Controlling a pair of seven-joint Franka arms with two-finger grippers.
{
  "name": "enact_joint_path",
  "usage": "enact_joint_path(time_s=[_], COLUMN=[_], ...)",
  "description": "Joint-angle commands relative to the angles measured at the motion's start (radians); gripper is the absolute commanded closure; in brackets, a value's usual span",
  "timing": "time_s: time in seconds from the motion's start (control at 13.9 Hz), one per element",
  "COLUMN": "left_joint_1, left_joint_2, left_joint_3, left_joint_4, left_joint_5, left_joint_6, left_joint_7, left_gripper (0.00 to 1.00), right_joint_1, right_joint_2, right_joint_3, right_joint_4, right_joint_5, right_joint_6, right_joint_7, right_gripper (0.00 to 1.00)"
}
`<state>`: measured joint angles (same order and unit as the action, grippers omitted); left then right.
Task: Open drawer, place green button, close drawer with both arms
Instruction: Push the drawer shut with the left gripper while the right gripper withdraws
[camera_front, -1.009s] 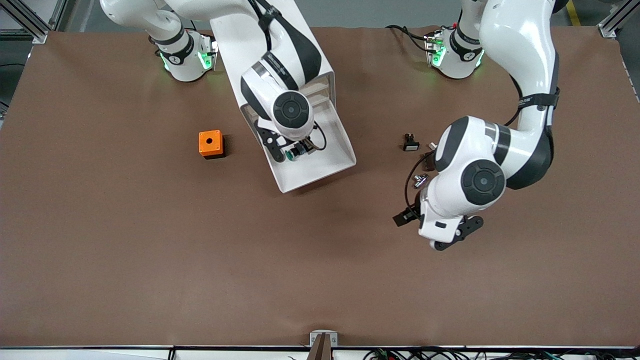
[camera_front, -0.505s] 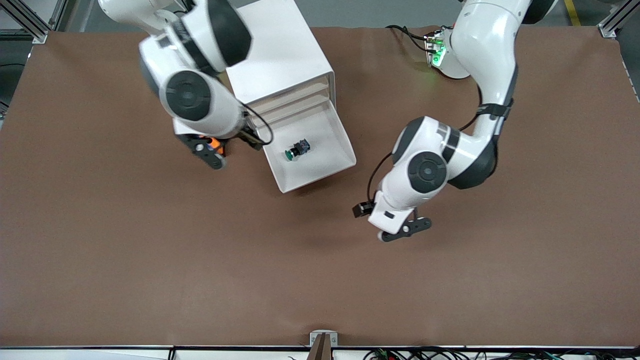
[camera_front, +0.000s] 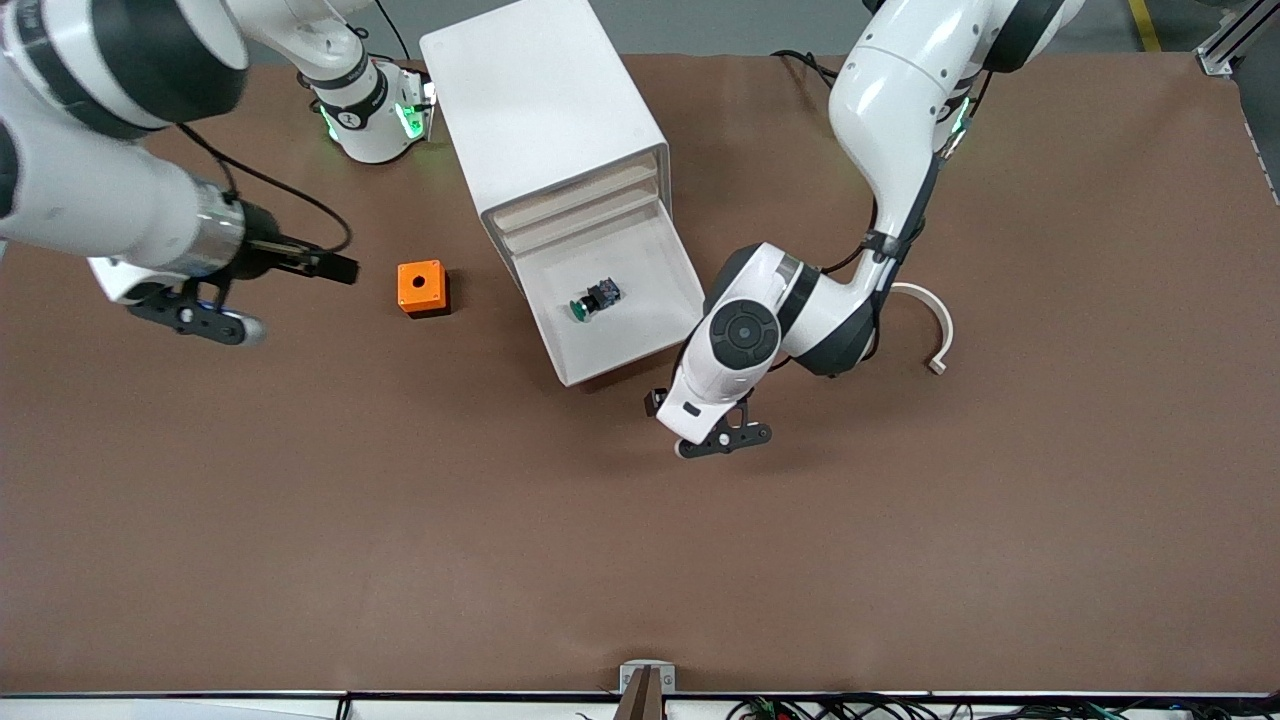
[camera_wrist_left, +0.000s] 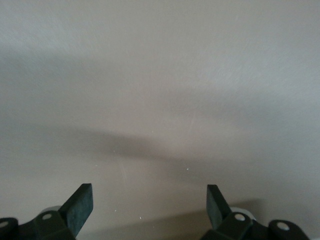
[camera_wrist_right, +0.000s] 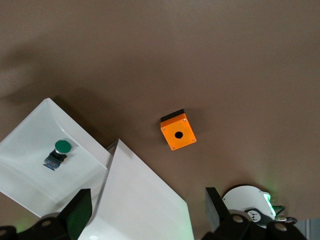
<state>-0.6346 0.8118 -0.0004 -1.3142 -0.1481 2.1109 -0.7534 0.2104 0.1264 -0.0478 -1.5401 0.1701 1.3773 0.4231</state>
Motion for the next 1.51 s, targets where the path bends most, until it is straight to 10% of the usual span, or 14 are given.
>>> enact_joint_path(time_s=[0.0, 0.58, 1.44], left_joint_1=[-0.023, -0.157, -0.204], left_joint_2=[-0.002, -0.003, -0.006], left_joint_3=[-0.001, -0.013, -0.131], left_joint_4=[-0.033, -0.097, -0.102], left_joint_5=[0.005, 0.004, -0.073], left_joint_6=[0.009, -0.006, -0.074], left_joint_7=[-0.004, -0.138, -0.188], left_gripper=[0.0, 0.0, 0.0], right_joint_1=[-0.063, -0.229, -0.224], right_joint_2=[-0.068, -0.092, -0.195], right_joint_3=[0.022, 0.02, 0.023], right_joint_4=[-0.081, -0.123, -0.101], right_joint_5=[-0.036, -0.069, -0.156], right_joint_6=[0.023, 0.113, 0.115], right_joint_7=[-0.131, -0.507, -0.489], right_gripper=[0.0, 0.0, 0.0])
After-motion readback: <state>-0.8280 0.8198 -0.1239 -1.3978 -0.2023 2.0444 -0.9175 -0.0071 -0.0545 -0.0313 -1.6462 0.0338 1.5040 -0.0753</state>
